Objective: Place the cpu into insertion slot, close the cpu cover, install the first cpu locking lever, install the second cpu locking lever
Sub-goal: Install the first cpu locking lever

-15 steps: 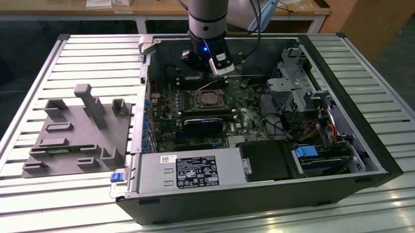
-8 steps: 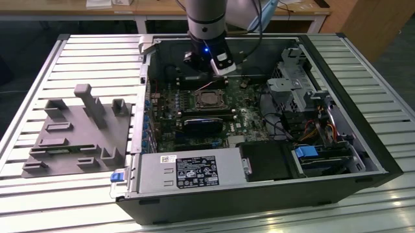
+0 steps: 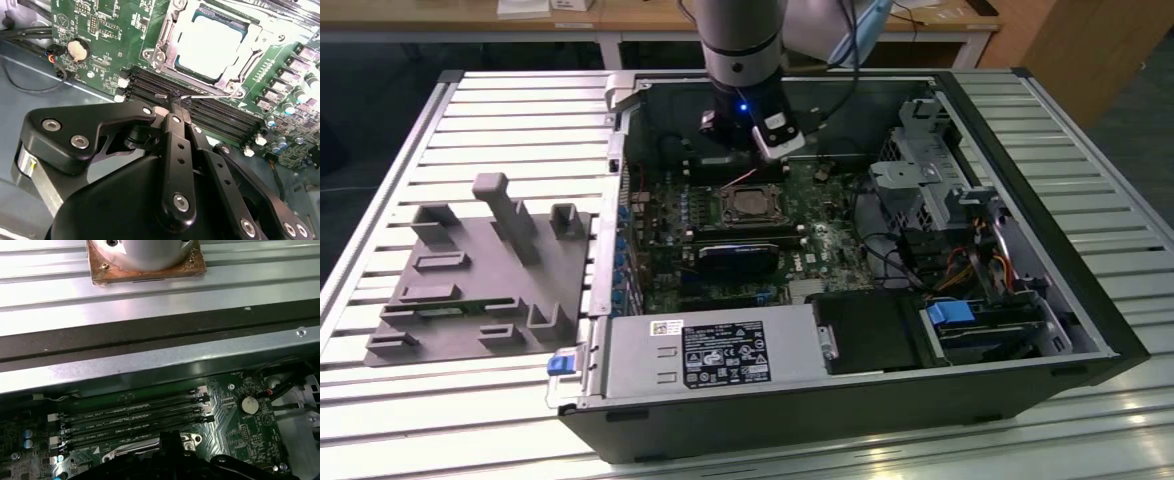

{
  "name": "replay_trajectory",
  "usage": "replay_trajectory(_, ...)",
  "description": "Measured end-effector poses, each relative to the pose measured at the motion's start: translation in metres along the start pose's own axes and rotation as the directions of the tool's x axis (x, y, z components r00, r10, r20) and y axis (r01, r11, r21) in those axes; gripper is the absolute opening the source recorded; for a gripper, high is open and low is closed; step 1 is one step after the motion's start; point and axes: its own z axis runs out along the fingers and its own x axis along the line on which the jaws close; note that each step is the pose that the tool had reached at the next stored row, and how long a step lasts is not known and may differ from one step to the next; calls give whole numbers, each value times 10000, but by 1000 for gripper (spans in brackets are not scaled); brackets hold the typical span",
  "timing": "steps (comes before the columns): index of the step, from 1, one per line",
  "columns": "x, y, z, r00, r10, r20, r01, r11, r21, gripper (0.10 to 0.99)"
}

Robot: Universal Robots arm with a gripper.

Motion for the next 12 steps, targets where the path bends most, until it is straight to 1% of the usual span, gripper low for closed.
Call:
replay_trajectory(3,34,-16,28,10000,-15,65,15,10000,-16,102)
replay_trajectory(5,56,-25,43,9999,-32,135,32,10000,-32,102)
replay_trajectory(6,65,-29,49,9998,-44,185,44,10000,-44,102)
replay_trajectory(8,81,-34,60,9995,-72,314,75,9999,-81,102)
replay_trajectory(12,119,-46,73,9981,-147,605,158,9997,-176,102)
